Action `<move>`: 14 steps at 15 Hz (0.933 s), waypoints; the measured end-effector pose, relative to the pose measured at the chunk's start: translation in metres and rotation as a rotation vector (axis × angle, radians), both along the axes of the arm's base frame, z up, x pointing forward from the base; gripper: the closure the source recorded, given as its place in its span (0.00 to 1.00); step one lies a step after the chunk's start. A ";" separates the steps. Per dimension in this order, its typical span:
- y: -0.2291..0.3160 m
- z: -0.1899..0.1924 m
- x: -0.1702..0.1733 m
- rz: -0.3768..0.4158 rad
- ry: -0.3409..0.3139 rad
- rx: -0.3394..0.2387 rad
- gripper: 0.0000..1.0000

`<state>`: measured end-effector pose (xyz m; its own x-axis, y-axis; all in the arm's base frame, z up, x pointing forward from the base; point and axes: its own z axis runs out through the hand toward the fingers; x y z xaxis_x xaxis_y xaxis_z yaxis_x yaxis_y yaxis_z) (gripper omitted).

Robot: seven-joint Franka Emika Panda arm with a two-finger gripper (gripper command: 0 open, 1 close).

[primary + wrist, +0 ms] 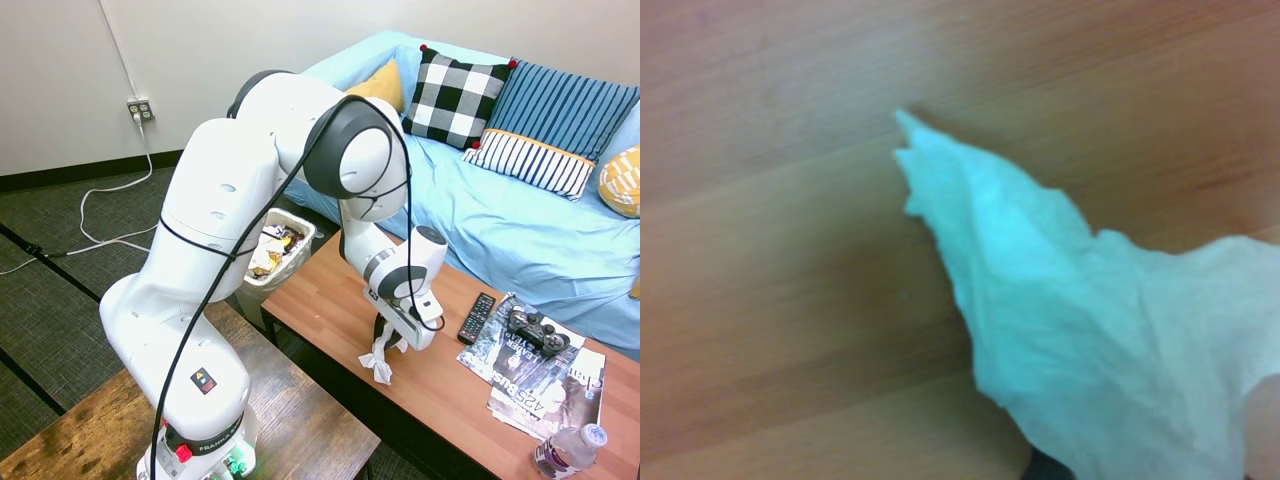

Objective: Throw the tissue in the trash bin

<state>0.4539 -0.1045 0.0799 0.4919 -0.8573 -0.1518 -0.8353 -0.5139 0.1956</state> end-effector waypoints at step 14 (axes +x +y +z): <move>0.093 0.154 0.043 0.177 -0.240 0.117 1.00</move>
<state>0.4965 -0.0119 0.2339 0.6653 -0.7390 -0.1061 -0.7463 -0.6624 -0.0656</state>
